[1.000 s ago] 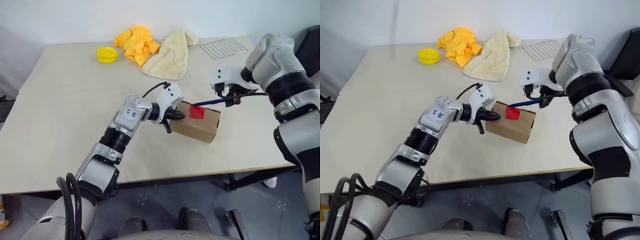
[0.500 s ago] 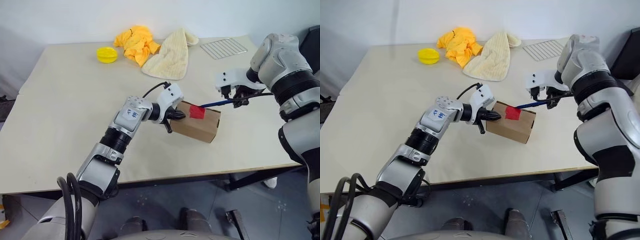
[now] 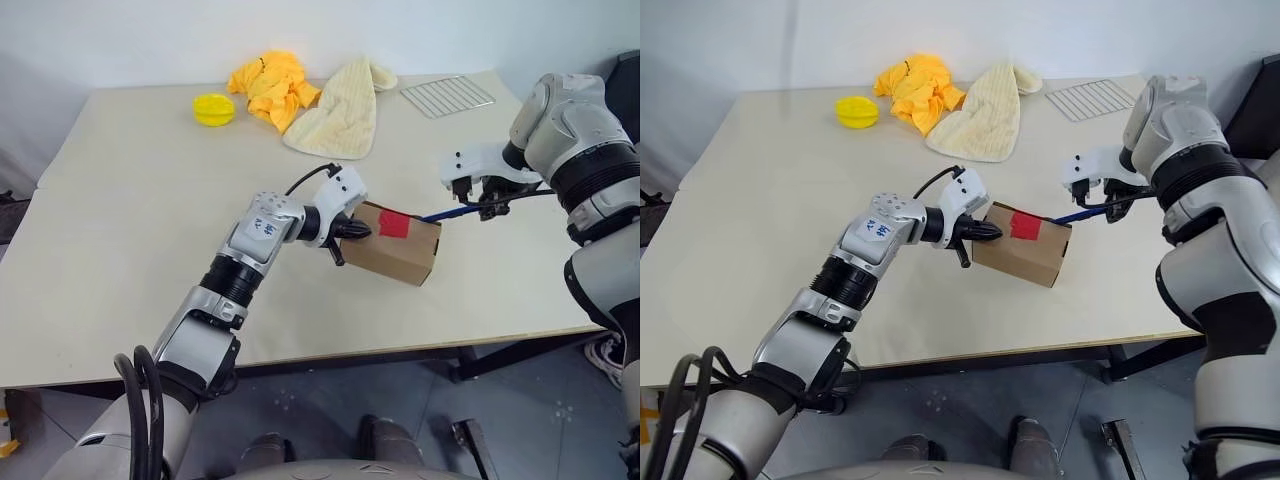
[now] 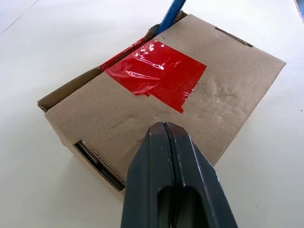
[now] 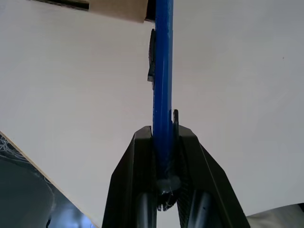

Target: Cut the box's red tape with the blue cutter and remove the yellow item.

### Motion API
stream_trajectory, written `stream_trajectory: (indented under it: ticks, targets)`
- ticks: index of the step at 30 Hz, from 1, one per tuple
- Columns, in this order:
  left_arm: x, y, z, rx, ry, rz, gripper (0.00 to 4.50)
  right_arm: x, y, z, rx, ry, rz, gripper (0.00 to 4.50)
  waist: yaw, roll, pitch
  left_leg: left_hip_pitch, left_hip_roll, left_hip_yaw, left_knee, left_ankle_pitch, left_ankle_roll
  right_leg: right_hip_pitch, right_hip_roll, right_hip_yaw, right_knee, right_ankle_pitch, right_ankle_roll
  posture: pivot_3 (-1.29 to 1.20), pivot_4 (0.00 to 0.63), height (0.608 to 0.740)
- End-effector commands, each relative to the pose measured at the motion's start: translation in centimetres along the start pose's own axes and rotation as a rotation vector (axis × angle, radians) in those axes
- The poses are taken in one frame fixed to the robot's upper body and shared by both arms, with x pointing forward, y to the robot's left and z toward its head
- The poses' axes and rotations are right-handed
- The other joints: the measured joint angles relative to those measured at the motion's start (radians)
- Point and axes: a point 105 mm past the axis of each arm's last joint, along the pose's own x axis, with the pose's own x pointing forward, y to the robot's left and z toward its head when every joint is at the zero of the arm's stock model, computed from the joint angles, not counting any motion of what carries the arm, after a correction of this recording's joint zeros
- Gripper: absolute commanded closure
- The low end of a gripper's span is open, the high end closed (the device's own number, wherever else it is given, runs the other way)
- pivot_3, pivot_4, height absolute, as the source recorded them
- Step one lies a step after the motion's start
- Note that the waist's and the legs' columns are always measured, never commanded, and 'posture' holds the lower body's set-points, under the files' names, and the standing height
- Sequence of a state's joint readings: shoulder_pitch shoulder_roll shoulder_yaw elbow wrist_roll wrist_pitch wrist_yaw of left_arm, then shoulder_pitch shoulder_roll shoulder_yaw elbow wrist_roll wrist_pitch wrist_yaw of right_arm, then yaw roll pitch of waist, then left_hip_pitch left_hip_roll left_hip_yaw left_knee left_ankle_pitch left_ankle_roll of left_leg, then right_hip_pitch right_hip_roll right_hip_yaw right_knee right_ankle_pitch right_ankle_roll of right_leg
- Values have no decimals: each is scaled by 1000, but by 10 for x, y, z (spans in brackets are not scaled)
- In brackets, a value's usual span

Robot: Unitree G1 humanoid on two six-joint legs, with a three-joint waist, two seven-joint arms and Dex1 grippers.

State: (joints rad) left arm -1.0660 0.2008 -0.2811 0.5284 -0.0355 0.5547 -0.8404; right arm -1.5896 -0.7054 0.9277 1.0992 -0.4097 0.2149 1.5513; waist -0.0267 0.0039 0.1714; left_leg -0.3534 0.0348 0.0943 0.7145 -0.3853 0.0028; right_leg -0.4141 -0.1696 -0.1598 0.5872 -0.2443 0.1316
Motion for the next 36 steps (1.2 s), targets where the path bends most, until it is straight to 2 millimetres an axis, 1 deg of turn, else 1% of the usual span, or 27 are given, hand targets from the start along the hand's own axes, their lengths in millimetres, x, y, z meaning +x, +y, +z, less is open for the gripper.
stream_trajectory:
  ticks: [1, 4, 9, 11, 13, 15, 18, 21, 22, 23, 26, 28, 30, 31, 33, 36]
  targets:
    - [6, -1, -26, -46, 85, 8, 4500, -10, 4, -9, 21, -30, 37, 4350, 0, 0, 0, 0, 0, 0, 0, 0, 0, 0, 0, 0, 0, 0, 0, 0, 150, 740]
    - [6, -2, -26, -48, 85, 8, 4500, -25, 2, -6, 85, -148, 11, 4350, 0, 0, 0, 0, 0, 0, 0, 0, 0, 0, 0, 0, 0, 0, 0, 0, 150, 740]
    - [5, -1, -27, -51, 90, 7, 4500, -53, 4, -20, 198, -398, -44, 4350, 3, 1, 1, -1, 0, 0, 0, 0, 0, 0, 0, 0, -1, 0, 0, 0, 150, 740]
    - [4, -1, -28, -50, 96, 4, 4500, -58, 1, -28, 254, -504, -118, 4350, 3, 1, 1, -1, 0, 0, 0, 0, 0, 0, 0, 0, -1, 0, 0, 0, 150, 740]
    - [5, -1, -28, -49, 99, 0, 4500, -55, -6, -36, 320, -587, -231, 4350, 1, 1, 1, -1, 0, -1, 0, 0, 0, 0, 0, 0, -1, 0, 0, 0, 150, 740]
    - [5, -1, -27, -48, 102, -3, 4500, -42, -9, -46, 403, -628, -310, 4350, 2, 1, 1, 0, 0, 0, 0, 0, 0, 1, 0, 0, -1, 0, 0, 0, 150, 740]
    - [6, -2, -25, -48, 101, -11, 4500, 0, -5, -69, 569, -643, -402, 4350, 7, 1, 1, 0, 0, 0, 0, 0, 0, 1, 0, 0, -1, 0, 0, 0, 150, 740]
    - [7, -3, -24, -49, 101, -16, 4500, 32, -1, -86, 740, -675, -483, 4350, 9, 1, 1, 0, 0, 0, 0, 0, 0, 0, 0, 0, -1, 0, 0, 0, 150, 740]
    - [8, -4, -24, -49, 100, -18, 4500, 46, 2, -91, 803, -678, -502, 4350, 9, 2, 1, 0, 0, 1, 0, 0, 0, 0, 0, 0, -1, 0, 0, 0, 150, 740]
    - [8, -4, -23, -50, 98, -19, 4500, 62, 9, -96, 879, -672, -482, 4350, 9, 2, 1, 0, 0, 1, 0, 0, 0, 0, 0, 0, -1, 0, 0, 0, 150, 740]
    - [8, -5, -22, -51, 96, -22, 4500, 99, 29, -101, 1005, -668, -423, 4350, 12, 2, 1, 0, 0, 1, 0, 0, 0, 1, 0, 0, 0, 0, 0, 0, 150, 740]
    - [8, -5, -21, -51, 93, -22, 4500, 116, 39, -102, 1062, -670, -408, 4350, 13, 2, 1, 1, 0, 0, 0, 0, 0, 1, 0, 0, -1, 0, 0, 0, 150, 740]
    - [8, -5, -17, -51, 73, -12, 4500, 124, 44, -104, 1146, -677, -407, 3603, 13, 1, 1, 2, 0, 0, 0, 0, 0, 3, 0, 0, -1, 0, 1, 0, 150, 740]
    - [6, -3, -13, -60, 60, -6, 4500, 122, 45, -101, 1153, -696, -404, 3339, 13, 1, 0, 2, 0, 0, 0, 0, 0, 4, 0, 0, -1, 0, 0, 0, 150, 740]
    - [2, 0, -3, -74, 21, 13, 4500, 107, 41, -98, 1132, -746, -438, 2692, 14, 1, 1, 2, 0, 0, 0, 0, 0, 3, 0, 0, -1, 0, 0, 0, 150, 740]
    - [-3, 5, 9, -93, -22, 33, 4500, 88, 40, -97, 1081, -764, -484, 1648, 16, 1, 1, 1, 0, 0, 0, 0, 0, 2, 0, 0, -1, 0, 1, 0, 150, 740]
